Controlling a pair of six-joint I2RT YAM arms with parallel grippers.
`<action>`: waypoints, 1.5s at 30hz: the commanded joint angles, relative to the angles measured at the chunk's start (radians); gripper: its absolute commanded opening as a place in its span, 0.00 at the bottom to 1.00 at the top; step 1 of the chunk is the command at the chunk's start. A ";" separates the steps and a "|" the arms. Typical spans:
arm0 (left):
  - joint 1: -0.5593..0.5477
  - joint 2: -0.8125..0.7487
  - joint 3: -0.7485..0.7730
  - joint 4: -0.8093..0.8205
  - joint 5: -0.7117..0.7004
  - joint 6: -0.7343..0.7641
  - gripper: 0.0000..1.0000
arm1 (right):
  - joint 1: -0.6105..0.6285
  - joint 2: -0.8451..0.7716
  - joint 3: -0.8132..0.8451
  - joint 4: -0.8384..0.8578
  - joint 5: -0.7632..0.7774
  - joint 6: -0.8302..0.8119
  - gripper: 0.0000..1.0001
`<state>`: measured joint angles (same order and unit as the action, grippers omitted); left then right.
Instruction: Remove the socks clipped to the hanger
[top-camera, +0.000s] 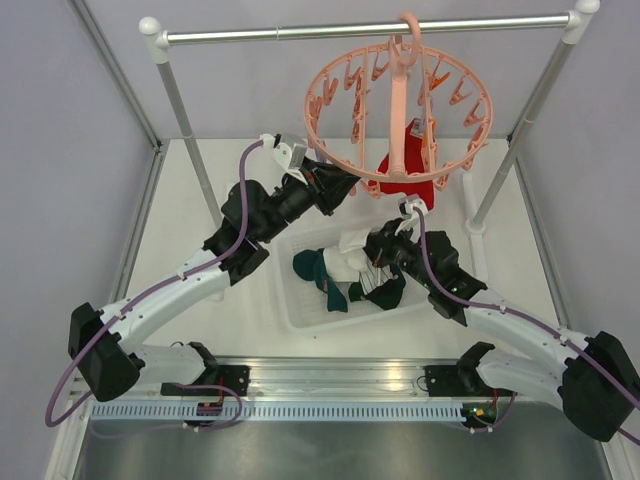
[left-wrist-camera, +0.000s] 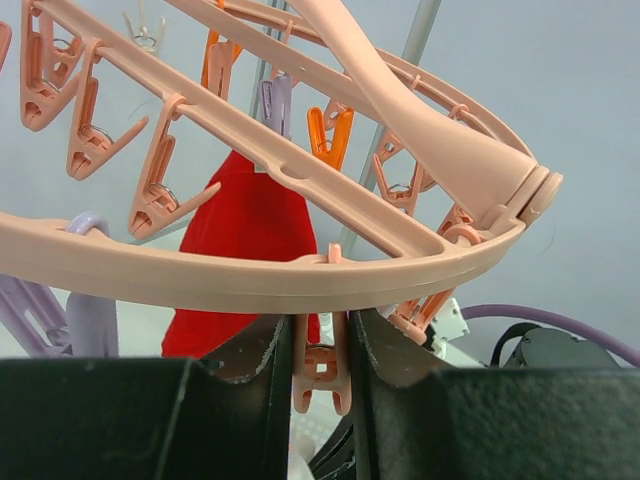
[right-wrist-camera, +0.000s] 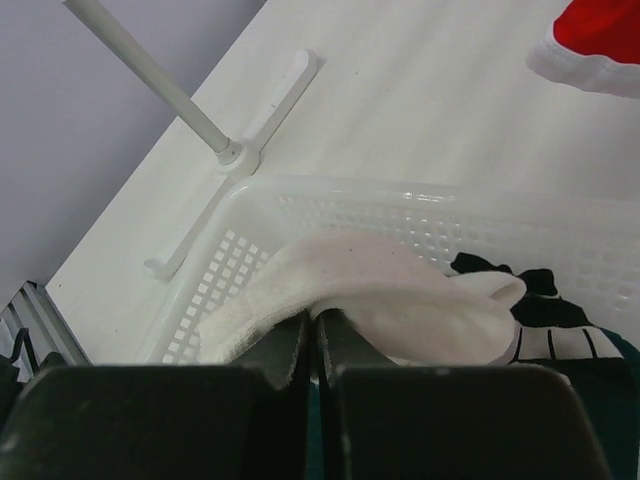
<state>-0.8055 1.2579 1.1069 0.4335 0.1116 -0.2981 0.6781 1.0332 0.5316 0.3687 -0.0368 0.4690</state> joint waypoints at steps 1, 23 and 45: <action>-0.003 0.003 0.036 0.027 -0.004 -0.001 0.08 | 0.008 0.040 -0.013 0.078 -0.040 0.020 0.01; -0.003 -0.077 -0.073 -0.039 0.000 -0.024 0.58 | 0.034 -0.019 -0.102 0.007 -0.026 -0.020 0.63; -0.003 -0.310 -0.173 -0.738 -0.227 -0.029 0.59 | 0.034 -0.367 -0.094 -0.366 0.074 -0.021 0.76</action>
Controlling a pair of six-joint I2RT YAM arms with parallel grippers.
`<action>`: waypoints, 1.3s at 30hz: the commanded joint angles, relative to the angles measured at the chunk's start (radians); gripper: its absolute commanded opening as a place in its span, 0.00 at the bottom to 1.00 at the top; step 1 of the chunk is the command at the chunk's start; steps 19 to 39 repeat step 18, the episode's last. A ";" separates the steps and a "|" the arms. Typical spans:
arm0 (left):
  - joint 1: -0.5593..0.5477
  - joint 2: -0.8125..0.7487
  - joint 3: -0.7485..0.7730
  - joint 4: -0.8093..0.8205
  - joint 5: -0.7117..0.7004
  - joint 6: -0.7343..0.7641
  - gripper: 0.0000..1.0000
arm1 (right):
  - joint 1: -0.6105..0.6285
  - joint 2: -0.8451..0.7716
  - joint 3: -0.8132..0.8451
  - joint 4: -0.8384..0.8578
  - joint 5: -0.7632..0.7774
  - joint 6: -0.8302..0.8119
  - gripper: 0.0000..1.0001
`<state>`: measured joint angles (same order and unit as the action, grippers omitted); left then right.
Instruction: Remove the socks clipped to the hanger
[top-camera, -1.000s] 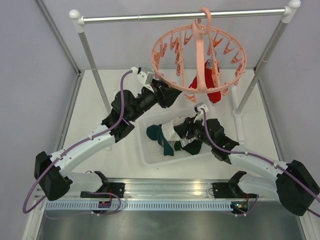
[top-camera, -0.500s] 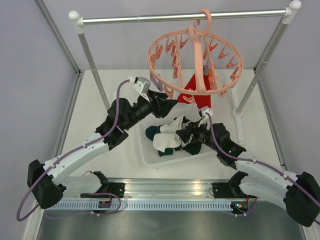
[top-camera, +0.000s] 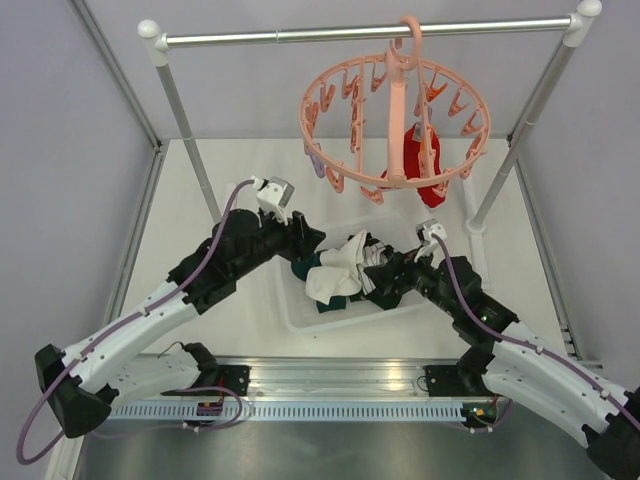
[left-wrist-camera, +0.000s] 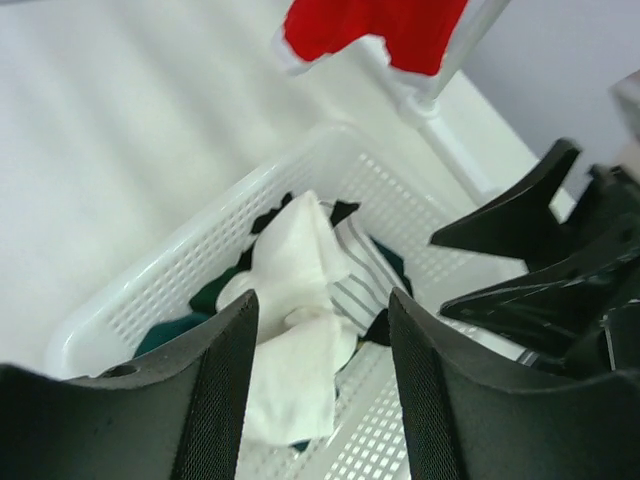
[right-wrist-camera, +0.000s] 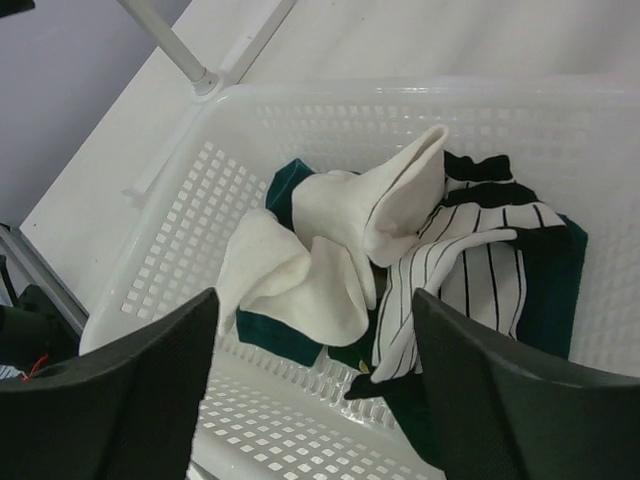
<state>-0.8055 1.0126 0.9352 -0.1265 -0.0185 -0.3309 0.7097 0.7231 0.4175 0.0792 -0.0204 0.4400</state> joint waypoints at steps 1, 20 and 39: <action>-0.003 -0.080 0.002 -0.199 -0.098 -0.006 0.59 | 0.004 -0.071 0.023 -0.114 0.072 0.012 0.85; -0.003 -0.232 -0.027 -0.370 -0.101 -0.017 0.61 | 0.004 -0.076 0.152 -0.271 0.226 0.028 0.98; -0.003 -0.232 -0.027 -0.370 -0.101 -0.017 0.61 | 0.004 -0.076 0.152 -0.271 0.226 0.028 0.98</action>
